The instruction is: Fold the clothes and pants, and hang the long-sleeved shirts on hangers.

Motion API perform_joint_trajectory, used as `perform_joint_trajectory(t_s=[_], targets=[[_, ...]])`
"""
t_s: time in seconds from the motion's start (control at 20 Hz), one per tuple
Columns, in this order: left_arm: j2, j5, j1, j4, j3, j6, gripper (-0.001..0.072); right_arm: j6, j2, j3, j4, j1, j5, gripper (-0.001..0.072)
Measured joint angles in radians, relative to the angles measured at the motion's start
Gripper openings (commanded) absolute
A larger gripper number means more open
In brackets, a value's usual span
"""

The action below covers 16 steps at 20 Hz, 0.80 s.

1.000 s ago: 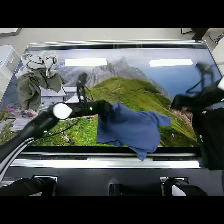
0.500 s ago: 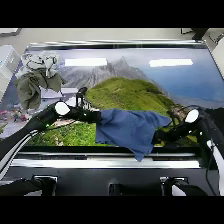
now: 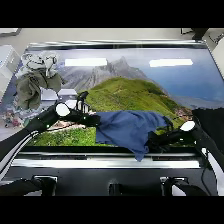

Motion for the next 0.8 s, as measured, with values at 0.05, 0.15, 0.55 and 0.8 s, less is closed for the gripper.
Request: perform_joint_trajectory(t_s=[0.05,0.15,0.55,0.8], targets=[[0.001,-0.004,0.002,0.000,0.001,0.002,0.0021,-0.001,0.001,0.002,0.013,0.000,-0.005,0.0033],[0.014,-0.023,0.016,0.009,0.017,0.017,0.0021,-0.018,0.016,0.045,0.019,0.000,-0.005,0.0033],[0.317,-0.066,0.195,0.100,0.377,0.039,0.0022,-0.042,0.212,0.874,-0.324,0.001,-0.138,0.0035],[0.563,-0.045,0.224,0.109,0.541,0.016,0.0021,0.008,0.346,1.182,-0.409,0.001,-0.147,0.0035]])
